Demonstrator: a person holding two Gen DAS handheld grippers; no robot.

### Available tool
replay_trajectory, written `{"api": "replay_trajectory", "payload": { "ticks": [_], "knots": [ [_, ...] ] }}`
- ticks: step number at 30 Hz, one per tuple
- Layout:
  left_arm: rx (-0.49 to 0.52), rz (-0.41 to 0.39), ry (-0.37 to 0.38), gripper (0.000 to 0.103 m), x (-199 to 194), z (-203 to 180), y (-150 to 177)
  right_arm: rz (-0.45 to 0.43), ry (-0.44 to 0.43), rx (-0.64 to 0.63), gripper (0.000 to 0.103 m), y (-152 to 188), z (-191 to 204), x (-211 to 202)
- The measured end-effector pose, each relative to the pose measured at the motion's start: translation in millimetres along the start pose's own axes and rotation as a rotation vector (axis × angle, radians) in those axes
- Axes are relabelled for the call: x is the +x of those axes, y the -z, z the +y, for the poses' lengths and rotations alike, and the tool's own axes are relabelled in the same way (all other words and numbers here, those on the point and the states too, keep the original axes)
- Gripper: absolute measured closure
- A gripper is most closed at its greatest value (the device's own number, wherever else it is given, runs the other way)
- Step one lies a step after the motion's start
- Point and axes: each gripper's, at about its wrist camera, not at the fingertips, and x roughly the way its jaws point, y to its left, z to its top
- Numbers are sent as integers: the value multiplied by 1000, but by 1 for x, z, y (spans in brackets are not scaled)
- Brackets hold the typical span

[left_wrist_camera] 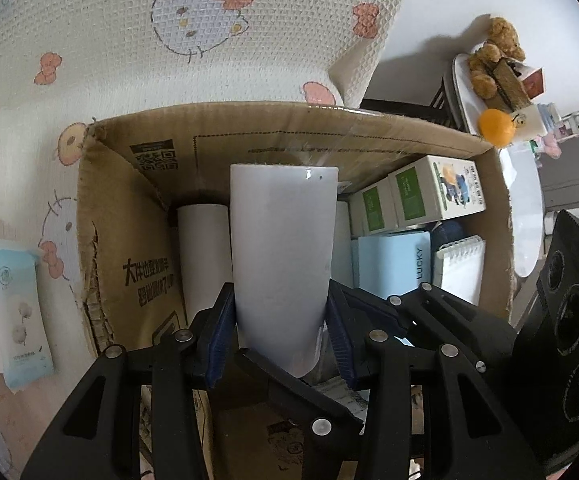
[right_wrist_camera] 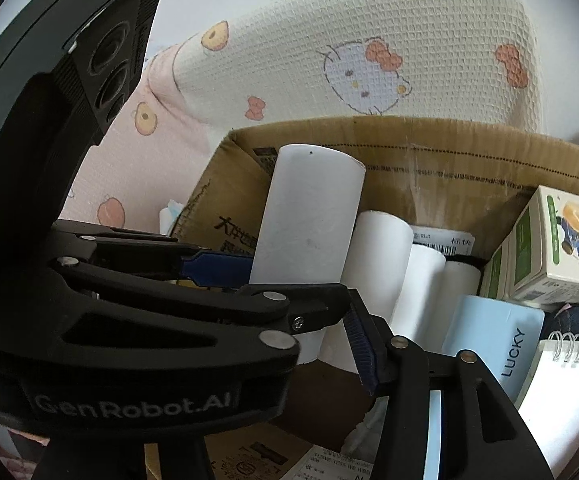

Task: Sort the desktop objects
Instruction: 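Lower the roll into the box beside the other rolls and open the left gripper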

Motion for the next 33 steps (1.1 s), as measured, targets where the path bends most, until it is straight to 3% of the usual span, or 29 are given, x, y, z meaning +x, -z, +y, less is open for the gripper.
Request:
{"api": "replay_trajectory", "payload": {
  "ticks": [17,24,33],
  "knots": [
    [-13,34,-96,56,7,-3,-3,-31,-36,33,58,8,-6,-8],
    [-23,17,-45,54,-2,3,-4,-28,-25,22,61,7,-3,-6],
    [20,-18,-116,53,-6,1,-5,-7,-25,12,64,9,3,-3]
  ]
}}
